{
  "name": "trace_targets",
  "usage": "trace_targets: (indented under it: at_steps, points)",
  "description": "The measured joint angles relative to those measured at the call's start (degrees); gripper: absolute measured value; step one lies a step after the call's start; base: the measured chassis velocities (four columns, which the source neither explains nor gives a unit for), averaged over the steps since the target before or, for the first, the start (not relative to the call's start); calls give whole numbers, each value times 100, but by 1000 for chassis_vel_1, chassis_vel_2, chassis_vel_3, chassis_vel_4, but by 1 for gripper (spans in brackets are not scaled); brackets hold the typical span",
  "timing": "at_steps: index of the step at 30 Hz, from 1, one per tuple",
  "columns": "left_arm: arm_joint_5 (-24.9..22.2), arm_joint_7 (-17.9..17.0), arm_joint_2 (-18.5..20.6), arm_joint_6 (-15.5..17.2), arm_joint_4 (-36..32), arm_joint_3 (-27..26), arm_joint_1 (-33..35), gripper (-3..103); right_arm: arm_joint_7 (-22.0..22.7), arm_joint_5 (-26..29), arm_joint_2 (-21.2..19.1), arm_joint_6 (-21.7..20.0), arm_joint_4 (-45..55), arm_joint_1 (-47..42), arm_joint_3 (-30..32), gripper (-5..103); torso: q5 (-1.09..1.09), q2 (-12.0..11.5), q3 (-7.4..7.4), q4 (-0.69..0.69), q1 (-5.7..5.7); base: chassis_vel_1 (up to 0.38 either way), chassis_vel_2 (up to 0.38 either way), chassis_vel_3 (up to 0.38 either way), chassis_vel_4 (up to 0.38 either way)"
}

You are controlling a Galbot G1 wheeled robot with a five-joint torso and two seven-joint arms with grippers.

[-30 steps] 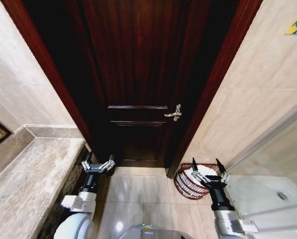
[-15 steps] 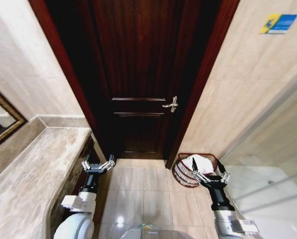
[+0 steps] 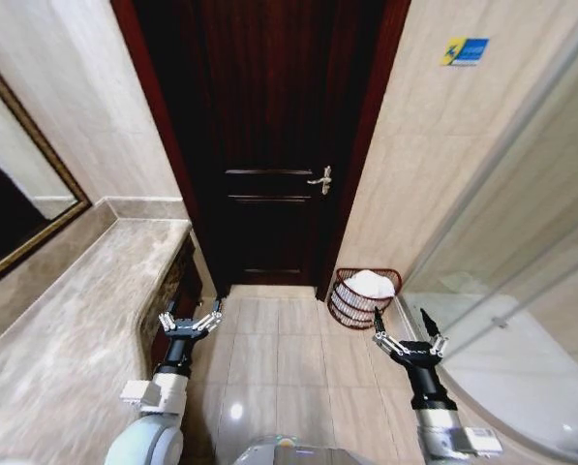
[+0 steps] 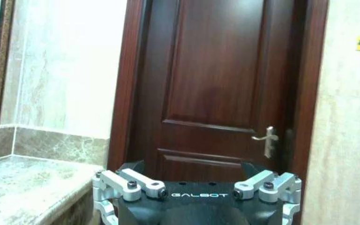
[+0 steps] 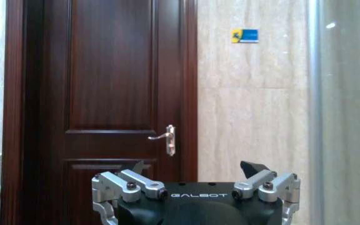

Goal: Discard the used towel into the hamper.

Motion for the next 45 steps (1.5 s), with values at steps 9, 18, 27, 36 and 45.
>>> trace_targets:
  at_steps: [9,18,27,36,45]
  points:
    - [0,0,0,0,0,1,-4,100,0,0,0,0,-1,4,0,100,0,-8,6,2,16,-52,25,32,-24]
    - [0,0,0,0,0,1,-2,100,0,0,0,0,-1,2,0,100,0,-19,-4,1,3,15,-2,0,8]
    - [0,0,0,0,0,0,-2,100,0,0,0,0,-1,2,0,100,0,-59,-21,3,-7,45,30,34,37]
    - [0,0,0,0,0,0,-2,100,0,0,0,0,-1,2,0,100,0,-62,-24,1,-11,0,0,0,0]
    - [0,0,0,0,0,1,-2,100,0,0,0,0,-1,2,0,100,0,-61,-23,1,-10,0,0,0,0]
